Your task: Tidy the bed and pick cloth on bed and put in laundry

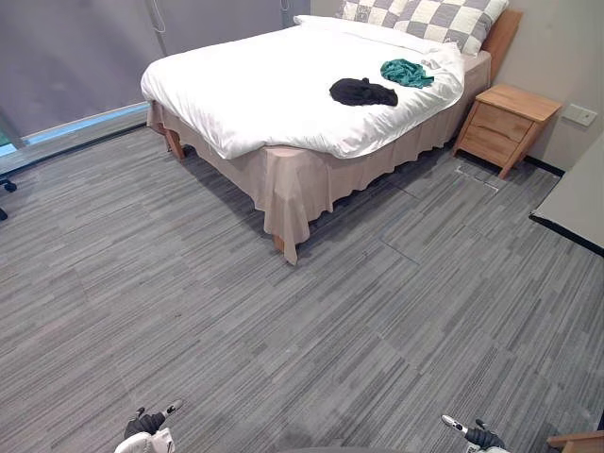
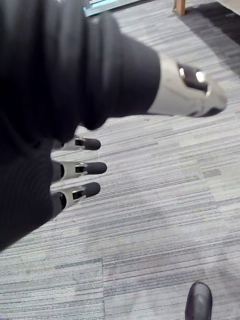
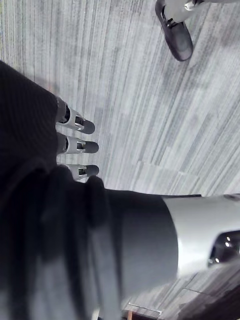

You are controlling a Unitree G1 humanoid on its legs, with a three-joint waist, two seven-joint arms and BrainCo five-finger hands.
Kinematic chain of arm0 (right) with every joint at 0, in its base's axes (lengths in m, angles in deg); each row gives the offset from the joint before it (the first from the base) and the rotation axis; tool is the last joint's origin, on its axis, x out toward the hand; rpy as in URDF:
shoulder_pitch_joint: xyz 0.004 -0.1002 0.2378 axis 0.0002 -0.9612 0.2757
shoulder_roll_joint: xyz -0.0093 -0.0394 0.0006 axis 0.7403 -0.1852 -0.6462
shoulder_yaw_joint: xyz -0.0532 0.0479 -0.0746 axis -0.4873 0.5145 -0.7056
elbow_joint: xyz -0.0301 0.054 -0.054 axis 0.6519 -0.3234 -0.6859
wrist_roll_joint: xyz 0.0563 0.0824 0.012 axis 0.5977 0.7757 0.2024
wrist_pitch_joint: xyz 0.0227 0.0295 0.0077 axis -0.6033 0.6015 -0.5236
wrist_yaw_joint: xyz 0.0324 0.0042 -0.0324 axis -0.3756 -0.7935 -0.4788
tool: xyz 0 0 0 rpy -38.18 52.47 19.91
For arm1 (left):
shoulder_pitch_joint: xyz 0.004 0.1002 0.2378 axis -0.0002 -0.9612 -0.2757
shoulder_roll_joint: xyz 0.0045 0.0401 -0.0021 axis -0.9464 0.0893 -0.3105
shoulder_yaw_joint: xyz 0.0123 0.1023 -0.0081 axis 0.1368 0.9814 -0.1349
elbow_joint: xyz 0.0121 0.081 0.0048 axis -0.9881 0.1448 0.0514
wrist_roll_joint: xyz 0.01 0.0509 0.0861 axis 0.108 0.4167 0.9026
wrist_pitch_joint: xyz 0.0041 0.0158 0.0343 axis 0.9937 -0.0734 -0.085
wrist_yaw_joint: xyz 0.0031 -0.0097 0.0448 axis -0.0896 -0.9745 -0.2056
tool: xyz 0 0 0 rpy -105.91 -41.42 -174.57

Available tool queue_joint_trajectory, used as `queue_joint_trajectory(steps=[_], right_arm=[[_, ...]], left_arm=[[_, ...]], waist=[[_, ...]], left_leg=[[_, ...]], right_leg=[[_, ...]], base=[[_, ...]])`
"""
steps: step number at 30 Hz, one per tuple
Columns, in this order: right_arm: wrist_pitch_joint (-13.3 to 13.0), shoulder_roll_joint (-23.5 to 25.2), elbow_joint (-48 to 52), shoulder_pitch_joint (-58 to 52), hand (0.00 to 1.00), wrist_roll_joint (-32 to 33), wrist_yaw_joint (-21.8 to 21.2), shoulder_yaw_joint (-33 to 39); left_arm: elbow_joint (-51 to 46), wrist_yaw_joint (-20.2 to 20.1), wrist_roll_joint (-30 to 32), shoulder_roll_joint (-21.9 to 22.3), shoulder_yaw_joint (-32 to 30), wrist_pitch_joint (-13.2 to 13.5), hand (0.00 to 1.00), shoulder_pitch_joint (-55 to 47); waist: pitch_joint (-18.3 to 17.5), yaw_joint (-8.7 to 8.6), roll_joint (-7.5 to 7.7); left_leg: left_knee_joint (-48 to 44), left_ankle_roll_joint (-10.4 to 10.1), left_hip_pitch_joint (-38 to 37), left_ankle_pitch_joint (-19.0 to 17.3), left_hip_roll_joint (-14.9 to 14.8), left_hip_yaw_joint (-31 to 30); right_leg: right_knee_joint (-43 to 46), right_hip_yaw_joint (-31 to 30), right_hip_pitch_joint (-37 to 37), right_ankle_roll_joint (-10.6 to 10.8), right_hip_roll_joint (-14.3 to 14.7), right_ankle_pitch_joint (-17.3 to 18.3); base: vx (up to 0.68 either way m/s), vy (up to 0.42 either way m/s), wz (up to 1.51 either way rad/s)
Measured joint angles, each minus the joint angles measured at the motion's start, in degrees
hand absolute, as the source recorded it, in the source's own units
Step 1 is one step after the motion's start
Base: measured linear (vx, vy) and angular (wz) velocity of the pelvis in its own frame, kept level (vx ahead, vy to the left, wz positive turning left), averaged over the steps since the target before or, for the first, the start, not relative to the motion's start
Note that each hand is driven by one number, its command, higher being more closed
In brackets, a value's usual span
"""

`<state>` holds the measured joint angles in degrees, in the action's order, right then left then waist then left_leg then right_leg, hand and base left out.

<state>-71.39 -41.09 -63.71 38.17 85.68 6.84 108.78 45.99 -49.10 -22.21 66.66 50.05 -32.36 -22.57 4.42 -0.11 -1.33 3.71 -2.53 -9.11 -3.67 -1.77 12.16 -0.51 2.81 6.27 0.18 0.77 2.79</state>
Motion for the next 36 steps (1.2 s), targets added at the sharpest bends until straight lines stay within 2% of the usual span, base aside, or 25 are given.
queue_joint_trajectory(steps=[9,23,26,27,28,29,30,32,33,34,36], right_arm=[[-0.85,0.76,0.00,0.48,0.00,0.03,-0.48,-1.86],[0.24,1.81,-0.01,0.22,0.00,0.01,-0.34,-2.17],[0.25,1.81,-0.01,-0.16,0.00,-0.02,-0.13,-2.16],[0.25,1.87,-0.01,-0.09,0.00,-0.01,-0.04,-2.15],[0.27,2.28,0.13,0.28,0.00,0.04,0.10,-2.20],[0.36,2.47,0.25,0.56,0.00,0.04,0.16,-2.44],[0.42,2.46,0.27,0.68,0.00,0.06,0.23,-3.05],[0.86,3.25,0.32,1.79,0.00,0.04,0.40,-5.13],[0.92,3.61,0.32,1.78,0.00,0.04,0.41,-5.16],[1.24,5.21,0.30,1.58,0.00,-0.01,0.25,-5.16],[2.03,6.94,0.32,-0.50,0.00,-0.02,-0.20,-5.15]], left_arm=[[0.00,-2.55,-0.35,2.96,0.73,-0.01,0.00,-0.34],[0.00,-2.44,0.26,3.71,4.21,0.74,0.00,-0.90],[0.00,-2.49,0.26,3.85,4.19,1.28,0.00,-1.46],[0.00,-2.53,0.24,3.87,4.22,1.28,0.00,-1.49],[0.00,-2.52,0.22,3.85,4.56,1.28,0.00,-1.27],[0.00,-2.51,0.17,3.87,5.12,1.26,0.00,-1.19],[0.00,-2.54,0.15,3.91,5.57,1.25,0.00,-1.17],[0.02,-2.52,-0.21,3.78,6.70,1.32,0.00,-0.94],[0.01,-2.52,-0.29,3.76,6.68,1.35,0.00,-0.88],[-0.01,-2.54,-0.37,3.87,6.43,1.41,0.00,-0.51],[-0.23,-2.95,-0.36,4.04,6.09,1.44,0.00,-0.45]], waist=[[0.04,-0.11,0.11],[0.35,-0.60,0.59],[0.35,-0.71,0.58],[0.55,-0.69,0.64],[1.45,-0.62,1.11],[1.97,-0.64,1.52],[2.20,-0.45,1.58],[4.17,0.00,1.91],[4.47,-0.01,1.93],[5.76,-0.18,1.87],[6.56,-0.30,1.41]], left_leg=[[0.08,-0.07,-0.34,-0.04,-0.04,-0.89],[-0.95,-0.06,-0.01,-0.11,-0.06,-0.79],[-1.03,0.07,-0.02,-0.20,-0.05,-0.49],[-1.23,0.39,0.01,-0.48,0.01,-0.17],[-2.38,0.66,-0.03,-1.40,0.56,0.15],[-3.15,0.86,-0.14,-1.94,1.05,0.65],[-3.47,1.13,-0.20,-2.25,1.31,1.18],[-5.39,1.73,-0.13,-3.95,1.70,3.03],[-5.78,1.80,-0.31,-4.15,1.64,3.11],[-7.08,2.15,-1.79,-5.58,1.42,2.86],[-9.08,1.21,-3.28,-7.50,-0.45,2.60]], right_leg=[[0.01,1.68,0.14,0.19,-0.01,0.13],[0.43,1.44,-0.22,0.13,-0.05,0.21],[1.62,1.13,-0.77,-0.51,-0.03,0.83],[4.93,1.06,-2.38,-0.60,-0.22,2.60],[11.88,0.95,-5.32,0.16,-1.23,6.04],[16.61,0.97,-7.42,1.16,-2.07,7.99],[20.19,1.02,-8.92,2.06,-2.57,8.68],[33.87,2.06,-15.12,3.53,-4.42,8.77],[35.82,2.30,-16.00,3.95,-4.75,8.60],[42.41,4.19,-18.77,5.02,-6.42,9.99],[41.84,5.56,-19.33,5.43,-7.15,11.70]], base=[[0.01,-0.026,0.05],[-0.05,-0.028,-0.02],[-0.04,-0.025,-0.06],[-0.03,-0.015,-0.06],[-0.04,-0.009,-0.11],[-0.05,0.004,-0.16],[-0.05,0.002,-0.39],[-0.07,0.013,-0.42],[-0.02,0.017,-0.17],[0.10,0.009,-0.04],[0.13,-0.018,0.03]])
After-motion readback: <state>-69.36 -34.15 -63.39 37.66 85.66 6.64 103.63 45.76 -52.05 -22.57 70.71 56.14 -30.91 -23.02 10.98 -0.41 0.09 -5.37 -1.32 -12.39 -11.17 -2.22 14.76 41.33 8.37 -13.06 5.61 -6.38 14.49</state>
